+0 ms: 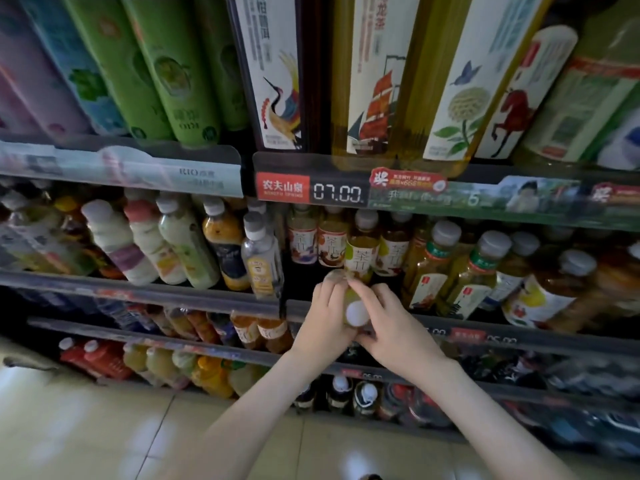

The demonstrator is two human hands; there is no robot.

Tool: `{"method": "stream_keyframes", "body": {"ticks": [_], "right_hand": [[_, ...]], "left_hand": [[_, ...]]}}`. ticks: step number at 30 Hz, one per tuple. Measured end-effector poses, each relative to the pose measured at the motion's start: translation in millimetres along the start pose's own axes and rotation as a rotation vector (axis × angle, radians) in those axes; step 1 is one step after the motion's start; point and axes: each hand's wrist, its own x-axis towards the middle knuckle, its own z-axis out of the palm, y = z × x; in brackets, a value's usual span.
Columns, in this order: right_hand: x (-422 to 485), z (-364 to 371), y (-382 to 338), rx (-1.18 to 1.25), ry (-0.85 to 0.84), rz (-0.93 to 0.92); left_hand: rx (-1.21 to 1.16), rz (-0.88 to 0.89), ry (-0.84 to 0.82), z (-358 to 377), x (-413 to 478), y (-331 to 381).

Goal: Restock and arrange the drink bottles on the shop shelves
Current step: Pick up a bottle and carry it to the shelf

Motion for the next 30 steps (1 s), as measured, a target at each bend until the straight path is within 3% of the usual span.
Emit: {"method": "stream_keyframes", "body": {"ticks": [3,9,12,15,18,21,24,26,30], "right_hand": [[-9.9,2.4,2.1,-0.051,-0.048,0.007],[-29.0,-23.6,-3.6,0.287,-0.007,0.141],[-57.8,-45.7,-9.7,0.205,0.046,0.162],[-92.3,-59.3,-7.6,0.050,-0.012,0.190],[-121.6,-51.2,15.0,0.085,-0.063,0.343],[-146.1,-14.4,56.0,0.129,-0.129,0.568],[-181.6,62.4,108.9,0.180,-0.267,0.761],[-212.0,133.9,146.1,0.184,-0.329,0.824],[-261.4,285.2,206.0,0.106,-0.458,0.940]], "left_hand": [[-0.015,0.041,-0.009,0.8,-12.2,5.5],[0.026,0.240,0.085,-6.8,-8.7,30.2],[0.027,0.381,0.104,-7.2,-15.1,58.7],[0.008,0.450,0.047,1.5,-22.1,89.2],[0.008,0.358,-0.161,26.5,-35.9,116.2],[-0.030,0.145,-0.493,61.3,-61.7,128.1],[0.018,0.007,-0.838,107.2,-102.5,108.3],[-0.059,-0.199,-1.058,152.3,-146.8,73.7],[-0.073,-0.362,-1.133,253.3,-249.2,1.8]]}}
